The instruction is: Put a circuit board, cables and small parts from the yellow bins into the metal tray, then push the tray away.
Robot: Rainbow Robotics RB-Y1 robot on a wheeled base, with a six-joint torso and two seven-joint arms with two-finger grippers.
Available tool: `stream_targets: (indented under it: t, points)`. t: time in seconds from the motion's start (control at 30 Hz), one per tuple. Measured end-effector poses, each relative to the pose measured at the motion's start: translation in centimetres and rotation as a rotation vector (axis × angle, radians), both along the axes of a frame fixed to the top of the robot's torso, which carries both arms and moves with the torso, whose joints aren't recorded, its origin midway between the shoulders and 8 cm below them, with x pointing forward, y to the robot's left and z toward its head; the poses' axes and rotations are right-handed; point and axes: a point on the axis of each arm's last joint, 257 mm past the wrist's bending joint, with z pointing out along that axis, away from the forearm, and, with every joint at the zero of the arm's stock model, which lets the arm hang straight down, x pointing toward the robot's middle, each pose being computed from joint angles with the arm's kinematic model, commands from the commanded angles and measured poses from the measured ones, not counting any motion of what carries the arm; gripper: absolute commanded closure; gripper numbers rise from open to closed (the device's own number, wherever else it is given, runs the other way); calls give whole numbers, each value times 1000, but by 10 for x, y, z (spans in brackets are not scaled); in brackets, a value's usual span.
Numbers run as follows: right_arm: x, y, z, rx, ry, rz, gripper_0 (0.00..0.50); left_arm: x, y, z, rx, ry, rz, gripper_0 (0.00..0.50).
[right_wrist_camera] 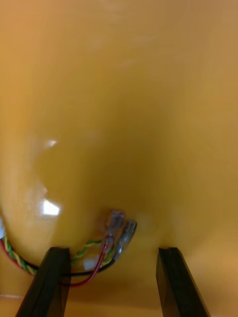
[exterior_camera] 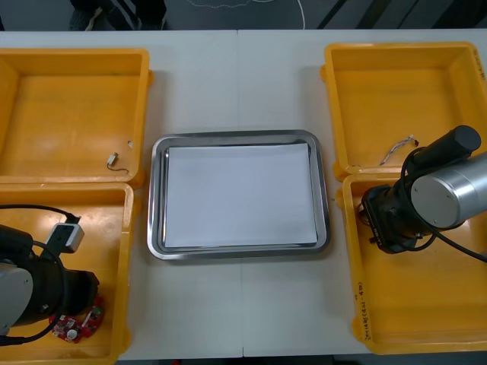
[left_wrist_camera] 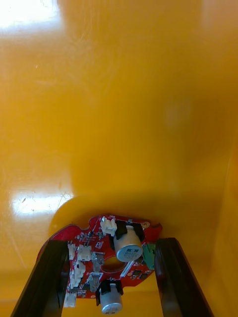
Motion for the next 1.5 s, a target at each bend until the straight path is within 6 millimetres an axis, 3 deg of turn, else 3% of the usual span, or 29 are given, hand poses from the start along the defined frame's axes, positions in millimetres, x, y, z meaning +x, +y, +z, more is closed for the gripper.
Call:
stream_targets:
  t: [0.23, 0.27, 0.4, 0.5, 0.63, 0.67, 0.83, 1.0, 1.1, 1.33, 1.5]
  points:
    - [2, 0, 0, 2, 0, -1, 0, 4, -3, -7, -1, -7, -6, 0]
    - [2, 0, 0, 2, 0, -1, 25, 4, -3, -8, -1, -5, -5, 0]
    - [3, 1, 1, 5, 0, 0, 279, 3, -2, -11, 1, 1, -3, 0]
    - [4, 1, 2, 5, 0, -1, 330, 3, -1, -12, 2, 1, -2, 0]
    - [5, 1, 1, 6, 2, -2, 486, 3, -1, -12, 2, 1, -1, 0]
    - [5, 1, 1, 6, 2, -2, 500, 3, -1, -12, 2, 1, -1, 12]
    - [3, 1, 1, 8, 9, 1, 500, 3, -1, -12, 2, 1, -1, 78]
    - [-2, -5, 1, 0, 34, 4, 500, 4, 0, -12, 4, 1, 0, 222]
    - [-8, -10, 3, -10, 66, 11, 500, 4, 0, -12, 6, 1, 1, 227]
    - [-24, -21, 23, -8, 152, 25, 500, 4, 1, -12, 10, 0, 3, 433]
    - [-39, -33, 40, -15, 183, 49, 500, 4, 1, -12, 10, 0, 3, 472]
